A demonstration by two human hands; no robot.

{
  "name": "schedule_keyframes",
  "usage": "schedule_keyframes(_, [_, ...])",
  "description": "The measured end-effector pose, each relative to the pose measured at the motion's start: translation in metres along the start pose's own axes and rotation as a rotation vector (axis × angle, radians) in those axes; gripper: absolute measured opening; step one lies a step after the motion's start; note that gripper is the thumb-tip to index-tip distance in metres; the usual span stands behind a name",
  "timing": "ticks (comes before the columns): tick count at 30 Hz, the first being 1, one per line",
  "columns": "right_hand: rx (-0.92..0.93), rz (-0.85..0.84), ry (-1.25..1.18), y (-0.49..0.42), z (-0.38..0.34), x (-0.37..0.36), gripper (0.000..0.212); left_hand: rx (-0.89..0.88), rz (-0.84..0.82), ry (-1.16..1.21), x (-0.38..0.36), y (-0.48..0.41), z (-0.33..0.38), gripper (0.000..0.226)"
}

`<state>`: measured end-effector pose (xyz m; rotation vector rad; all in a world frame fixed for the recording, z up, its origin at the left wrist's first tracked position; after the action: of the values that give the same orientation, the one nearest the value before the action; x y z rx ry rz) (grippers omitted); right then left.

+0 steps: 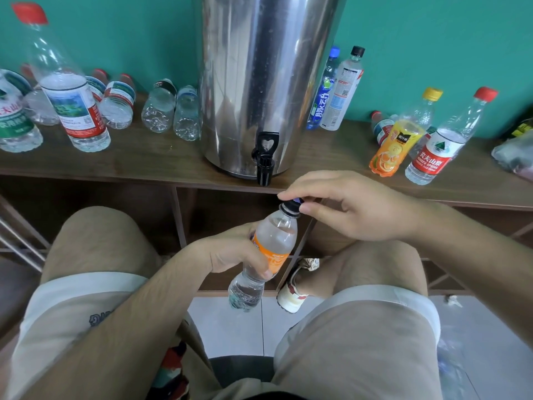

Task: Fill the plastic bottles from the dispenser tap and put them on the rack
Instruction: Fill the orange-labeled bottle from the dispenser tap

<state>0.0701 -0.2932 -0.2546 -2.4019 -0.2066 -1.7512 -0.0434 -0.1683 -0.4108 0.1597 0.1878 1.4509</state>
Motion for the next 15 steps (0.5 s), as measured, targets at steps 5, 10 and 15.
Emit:
schedule_keyframes(5, [-0.14,-0.175,0.183,-0.01,-0.001,-0.002,0.035,-0.004,0.011,-0.011,-0.003,0.002,0.002,0.067])
schedule_keyframes(10, [-0.325,-0.183,0.59,-0.024,-0.005,-0.011,0.08,-0.003,0.046,-0.06,-0.003,0.002,-0.001,0.068])
schedule_keyframes(15, [-0.404,-0.124,0.538,-0.02,0.006,-0.008,0.104,-0.009,0.131,-0.077,0.002,0.003,-0.001,0.078])
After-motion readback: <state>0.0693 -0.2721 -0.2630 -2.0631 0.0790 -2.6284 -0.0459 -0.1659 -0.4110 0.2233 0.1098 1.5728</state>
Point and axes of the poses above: each hand's wrist, its own y-axis away from the middle knuckle, its own x-axis out of the back of the hand, z = x × y, the point moved 4 cm from there along -y, towards the middle knuckle, and after that the axes turned 6 degrees about -z, right-handed, at the moved point
